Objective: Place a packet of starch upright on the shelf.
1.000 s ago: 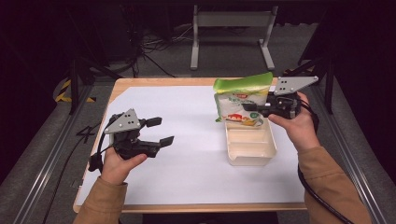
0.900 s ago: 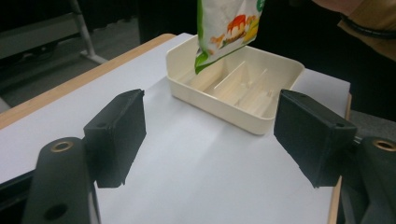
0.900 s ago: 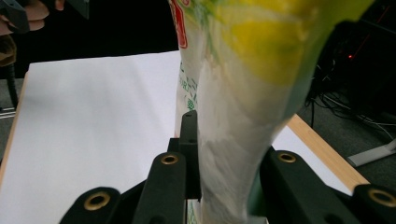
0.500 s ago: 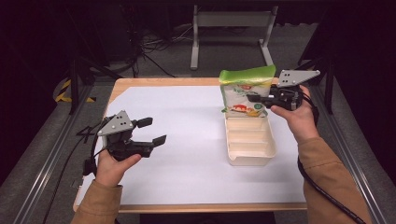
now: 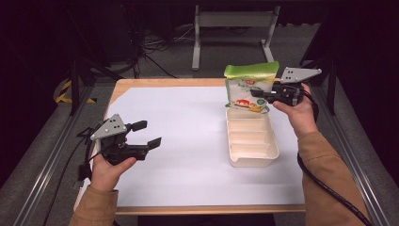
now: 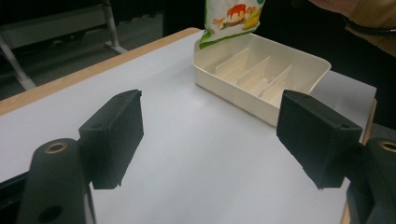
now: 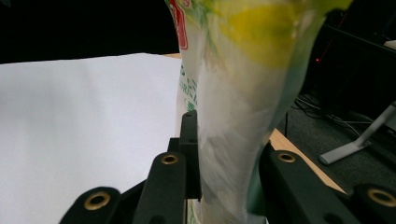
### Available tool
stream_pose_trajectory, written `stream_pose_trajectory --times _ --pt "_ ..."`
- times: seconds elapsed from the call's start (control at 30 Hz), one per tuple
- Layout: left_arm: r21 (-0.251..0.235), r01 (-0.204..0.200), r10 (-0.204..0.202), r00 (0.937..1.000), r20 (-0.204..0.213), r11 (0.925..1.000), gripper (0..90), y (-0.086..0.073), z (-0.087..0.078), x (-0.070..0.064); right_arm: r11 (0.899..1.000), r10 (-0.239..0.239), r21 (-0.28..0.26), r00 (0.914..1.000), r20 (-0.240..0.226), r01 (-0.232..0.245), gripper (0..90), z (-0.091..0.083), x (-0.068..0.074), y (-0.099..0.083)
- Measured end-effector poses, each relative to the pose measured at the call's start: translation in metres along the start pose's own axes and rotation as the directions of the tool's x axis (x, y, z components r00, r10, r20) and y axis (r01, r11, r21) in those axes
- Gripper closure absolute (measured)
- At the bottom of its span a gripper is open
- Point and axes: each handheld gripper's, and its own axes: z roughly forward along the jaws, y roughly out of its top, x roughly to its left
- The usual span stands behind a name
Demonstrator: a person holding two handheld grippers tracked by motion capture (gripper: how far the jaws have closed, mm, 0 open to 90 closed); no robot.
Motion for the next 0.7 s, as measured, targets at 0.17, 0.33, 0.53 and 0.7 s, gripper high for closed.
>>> stream_pose_trajectory --times 0.17,0.33,0.53,0.7 --pt "-0.001 0.006 -0.006 1.0000 -0.006 1.0000 23.9 -0.002 -0.002 0.002 1.000 0.017 -0.005 0.9998 -0.004 -0.017 74.9 0.003 -0.006 -0.010" --pt "-0.001 0.015 -0.015 0.9999 0.000 0.9999 23.8 -0.002 -0.001 0.003 1.000 0.030 0.005 0.9995 -0.004 -0.030 74.9 0.007 -0.009 -0.020" --pt "0.006 0.016 -0.016 0.9999 0.002 0.9999 23.9 -0.003 0.000 0.004 0.999 0.044 0.003 0.9990 -0.008 -0.044 75.0 0.013 -0.012 -0.029" --pt "0.007 0.017 -0.017 0.9999 -0.001 0.9998 23.9 -0.004 0.001 0.004 0.999 0.034 0.021 0.9994 -0.007 -0.034 75.0 0.021 -0.012 -0.034"
